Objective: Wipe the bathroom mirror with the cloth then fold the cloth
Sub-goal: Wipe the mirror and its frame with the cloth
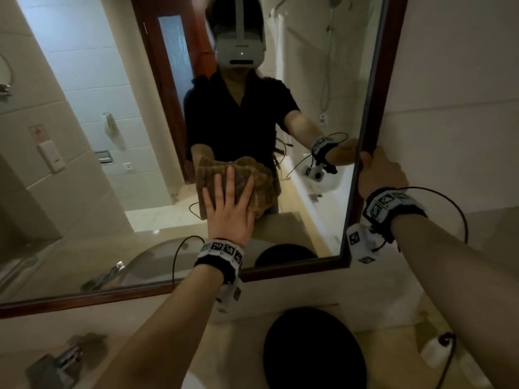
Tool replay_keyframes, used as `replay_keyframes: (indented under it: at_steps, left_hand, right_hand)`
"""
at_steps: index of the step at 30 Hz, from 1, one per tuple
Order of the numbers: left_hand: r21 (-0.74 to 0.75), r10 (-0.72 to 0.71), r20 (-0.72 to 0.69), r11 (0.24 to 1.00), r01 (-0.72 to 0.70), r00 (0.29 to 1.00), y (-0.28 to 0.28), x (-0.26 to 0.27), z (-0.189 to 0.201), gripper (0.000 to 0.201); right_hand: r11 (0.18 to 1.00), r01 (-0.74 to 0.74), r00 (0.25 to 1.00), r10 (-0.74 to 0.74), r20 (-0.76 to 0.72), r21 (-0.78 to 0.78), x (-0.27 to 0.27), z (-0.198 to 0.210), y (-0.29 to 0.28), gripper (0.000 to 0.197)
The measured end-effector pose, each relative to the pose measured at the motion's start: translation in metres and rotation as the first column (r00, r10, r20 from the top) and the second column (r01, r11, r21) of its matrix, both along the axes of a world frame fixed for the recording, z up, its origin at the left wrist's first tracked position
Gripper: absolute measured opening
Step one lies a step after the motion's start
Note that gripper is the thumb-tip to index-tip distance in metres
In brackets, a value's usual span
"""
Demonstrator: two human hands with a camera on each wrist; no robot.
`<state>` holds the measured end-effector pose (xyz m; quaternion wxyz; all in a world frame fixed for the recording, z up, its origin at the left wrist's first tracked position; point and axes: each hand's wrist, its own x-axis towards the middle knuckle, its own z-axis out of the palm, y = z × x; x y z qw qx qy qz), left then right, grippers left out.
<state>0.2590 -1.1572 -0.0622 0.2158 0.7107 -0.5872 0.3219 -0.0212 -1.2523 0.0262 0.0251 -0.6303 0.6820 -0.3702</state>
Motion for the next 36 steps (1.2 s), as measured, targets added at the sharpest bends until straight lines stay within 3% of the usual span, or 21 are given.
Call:
replay_keyframes:
  at_steps: [3, 8, 10, 13, 18, 20, 23, 25, 29, 32, 36]
  left_hand:
    - [0.002, 0.004, 0.027, 1.0, -0.004, 1.0, 0.001, 0.004, 0.029, 0.063]
    - [-0.244, 0.002, -0.027, 0.97, -0.008, 1.0, -0.012, 0.008, 0.167, 0.062]
    - [-0.296, 0.051, -0.013, 0.954, -0.052, 0.999, -0.014, 0.009, 0.177, 0.061]
    - [-0.245, 0.02, 0.024, 0.97, -0.014, 1.0, -0.014, 0.007, 0.128, 0.061]
    - [0.103, -0.025, -0.024, 0.994, 0.028, 0.999, 0.017, 0.011, -0.066, 0.079]
    - [0.202, -0.032, -0.019, 0.979, 0.036, 0.999, 0.031, 0.017, -0.111, 0.083]
    - [0.239, -0.057, 0.033, 0.97, 0.048, 0.998, 0.031, 0.027, -0.095, 0.08]
    - [0.149, -0.067, 0.049, 0.987, 0.059, 0.997, 0.023, 0.031, -0.057, 0.075]
    - [-0.066, 0.001, -0.074, 0.998, -0.006, 0.997, 0.005, 0.026, 0.005, 0.067]
    - [-0.068, -0.016, -0.101, 0.998, 0.01, 0.995, -0.002, 0.021, -0.019, 0.068]
    - [0.059, -0.075, -0.107, 0.995, 0.081, 0.991, 0.009, 0.021, -0.098, 0.07]
  right_hand:
    - [1.0, -0.01, 1.0, 0.01, 0.01, 0.02, 0.002, 0.003, 0.003, 0.041]
    - [1.0, -0.024, 1.0, 0.024, 0.019, 0.005, 0.002, 0.002, 0.004, 0.044]
    - [1.0, -0.024, 1.0, 0.024, 0.017, -0.001, 0.002, 0.002, 0.002, 0.046]
    - [1.0, -0.022, 1.0, 0.023, 0.021, -0.022, 0.0, -0.002, -0.001, 0.045]
    - [1.0, -0.018, 0.999, 0.019, 0.025, -0.021, 0.0, -0.002, -0.003, 0.046]
    - [1.0, -0.016, 1.0, 0.016, 0.023, -0.013, -0.001, -0.002, -0.003, 0.048]
    - [1.0, -0.018, 1.0, 0.018, 0.017, -0.01, 0.001, -0.004, 0.002, 0.048]
    - [1.0, -0.015, 0.999, 0.016, 0.035, -0.022, 0.003, -0.004, 0.002, 0.047]
    - [1.0, -0.023, 0.997, 0.023, 0.067, -0.012, 0.002, -0.005, 0.003, 0.048]
    - [0.996, -0.092, 0.982, 0.091, 0.163, -0.004, -0.002, -0.015, 0.008, 0.041]
    - [0.992, -0.112, 0.944, 0.124, 0.305, -0.057, 0.004, -0.078, 0.037, 0.027]
